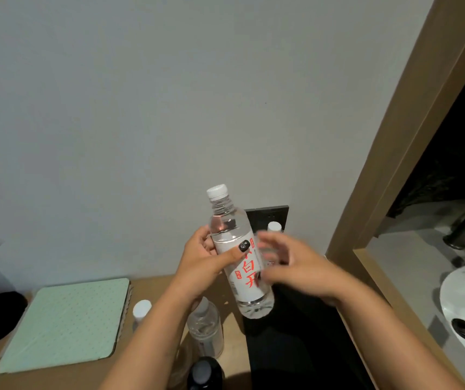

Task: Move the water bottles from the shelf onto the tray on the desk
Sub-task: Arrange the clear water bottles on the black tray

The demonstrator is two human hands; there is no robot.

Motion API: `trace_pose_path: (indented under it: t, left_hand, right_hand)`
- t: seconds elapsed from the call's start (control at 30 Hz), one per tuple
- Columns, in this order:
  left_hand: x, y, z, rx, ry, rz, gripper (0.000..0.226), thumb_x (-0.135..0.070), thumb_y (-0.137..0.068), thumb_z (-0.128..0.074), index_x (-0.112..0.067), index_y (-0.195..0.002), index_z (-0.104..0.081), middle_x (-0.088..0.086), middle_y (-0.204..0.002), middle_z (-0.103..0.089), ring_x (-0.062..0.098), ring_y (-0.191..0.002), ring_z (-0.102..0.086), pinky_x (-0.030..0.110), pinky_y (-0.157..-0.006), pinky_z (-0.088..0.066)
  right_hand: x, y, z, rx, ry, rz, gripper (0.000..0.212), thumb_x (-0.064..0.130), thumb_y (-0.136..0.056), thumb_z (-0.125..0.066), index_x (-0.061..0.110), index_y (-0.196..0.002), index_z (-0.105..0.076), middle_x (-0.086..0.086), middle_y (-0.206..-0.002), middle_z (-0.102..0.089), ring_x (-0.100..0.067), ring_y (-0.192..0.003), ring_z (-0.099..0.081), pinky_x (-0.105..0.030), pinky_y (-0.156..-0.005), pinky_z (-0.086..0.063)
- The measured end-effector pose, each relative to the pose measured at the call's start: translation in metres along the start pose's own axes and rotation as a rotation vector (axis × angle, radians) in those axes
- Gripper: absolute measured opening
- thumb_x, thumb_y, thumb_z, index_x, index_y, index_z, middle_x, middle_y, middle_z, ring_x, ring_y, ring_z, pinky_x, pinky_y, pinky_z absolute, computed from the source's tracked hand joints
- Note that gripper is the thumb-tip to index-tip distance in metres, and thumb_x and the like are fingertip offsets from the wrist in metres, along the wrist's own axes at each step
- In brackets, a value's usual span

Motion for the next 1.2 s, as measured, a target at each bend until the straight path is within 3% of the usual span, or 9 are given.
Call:
trace_pose_path:
  t: [0.13, 0.2, 0.4, 0.57, 0.67, 0.8, 1.0, 1.1, 1.2]
  left_hand:
    - [0.011, -0.002, -0.019, 0.132, -0.089, 0.047, 0.056, 0.003, -0.069, -0.076, -0.012, -0.118, -0.052, 0.003, -0.102, -0.073, 0.015, -0.093, -0.071, 0.029, -0.078, -0.057]
    - [0.016, -0.003, -0.034, 0.204, -0.153, 0.061, 0.061, 0.002, -0.067, -0.079, -0.011, -0.120, -0.051, 0.006, -0.105, -0.072, 0.018, -0.095, -0.070, 0.035, -0.084, -0.056]
    - [0.041, -0.011, -0.073, 0.318, -0.259, 0.091, 0.062, 0.000, -0.067, -0.081, -0.013, -0.118, -0.049, 0.006, -0.106, -0.070, 0.016, -0.095, -0.069, 0.030, -0.082, -0.057]
    - [0.045, -0.032, -0.093, 0.429, -0.373, 0.046, 0.063, -0.002, -0.067, -0.082, -0.011, -0.122, -0.054, 0.005, -0.113, -0.068, 0.018, -0.103, -0.066, 0.026, -0.088, -0.054]
    - [0.024, -0.062, -0.090, 0.353, -0.522, -0.083, 0.061, -0.009, -0.068, -0.082, -0.019, -0.122, -0.055, -0.006, -0.118, -0.063, 0.004, -0.107, -0.059, 0.014, -0.081, -0.051]
    - [0.013, -0.098, -0.088, 0.214, -0.729, -0.210, 0.053, -0.011, -0.075, -0.076, -0.023, -0.123, -0.056, -0.004, -0.124, -0.059, 0.006, -0.110, -0.055, 0.021, -0.093, -0.046]
    - [0.052, -0.123, -0.109, 0.345, -1.052, -0.200, 0.062, -0.012, -0.079, -0.070, -0.024, -0.135, -0.047, 0.002, -0.137, -0.051, 0.019, -0.126, -0.048, 0.024, -0.101, -0.036]
    - [0.062, -0.127, -0.115, 0.348, -1.080, -0.192, 0.051, -0.011, -0.081, -0.066, -0.023, -0.126, -0.047, 0.009, -0.121, -0.060, 0.028, -0.111, -0.057, 0.038, -0.092, -0.049]
    - [0.062, -0.131, -0.122, 0.327, -1.075, -0.217, 0.040, -0.007, -0.083, -0.063, -0.017, -0.119, -0.047, 0.012, -0.110, -0.062, 0.031, -0.099, -0.059, 0.040, -0.082, -0.051]
  right_hand:
    - [0.030, 0.004, 0.059, -0.291, -0.172, 0.105, 0.049, 0.017, -0.085, -0.064, 0.026, -0.131, -0.050, 0.009, -0.121, -0.058, -0.005, -0.102, -0.061, -0.030, -0.089, -0.052]
    - [0.037, -0.001, 0.060, -0.279, -0.075, 0.122, 0.045, 0.024, -0.085, -0.066, 0.027, -0.128, -0.053, 0.010, -0.116, -0.061, -0.008, -0.101, -0.062, -0.033, -0.090, -0.053]
    - [0.004, -0.010, 0.058, -0.322, 0.098, 0.105, 0.018, 0.018, -0.087, -0.061, 0.016, -0.104, -0.064, -0.002, -0.098, -0.071, -0.016, -0.093, -0.067, -0.042, -0.090, -0.052]
    - [-0.032, -0.004, 0.087, -0.476, 0.094, 0.061, 0.022, 0.019, -0.089, -0.059, 0.014, -0.111, -0.062, 0.001, -0.100, -0.069, -0.012, -0.089, -0.064, -0.026, -0.078, -0.051]
    - [-0.047, -0.005, 0.105, -0.548, 0.177, 0.046, 0.018, 0.020, -0.090, -0.059, 0.016, -0.107, -0.059, 0.005, -0.095, -0.063, -0.001, -0.080, -0.056, -0.011, -0.061, -0.039]
    - [-0.071, -0.019, 0.120, -0.550, 0.267, 0.007, 0.021, 0.020, -0.091, -0.056, 0.019, -0.112, -0.056, 0.002, -0.101, -0.062, -0.014, -0.092, -0.057, -0.024, -0.071, -0.042]
    - [-0.113, -0.046, 0.144, -0.606, 0.151, -0.103, 0.033, 0.014, -0.092, -0.054, 0.012, -0.125, -0.052, -0.010, -0.120, -0.060, -0.019, -0.105, -0.054, -0.028, -0.085, -0.040]
    - [-0.123, -0.060, 0.145, -0.599, 0.165, -0.096, 0.035, 0.013, -0.093, -0.053, 0.011, -0.128, -0.050, -0.011, -0.123, -0.059, -0.018, -0.108, -0.052, -0.028, -0.088, -0.040]
    - [-0.132, -0.070, 0.142, -0.597, 0.160, -0.102, 0.036, 0.012, -0.093, -0.054, 0.012, -0.128, -0.049, -0.012, -0.124, -0.058, -0.024, -0.115, -0.054, -0.034, -0.094, -0.044]
Point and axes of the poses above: each hand's wrist, its own y-axis away from the middle knuckle, its own z-axis out of the back of the hand, x = y × z, the point moved 10 cm from there along -y, towards the middle knuckle
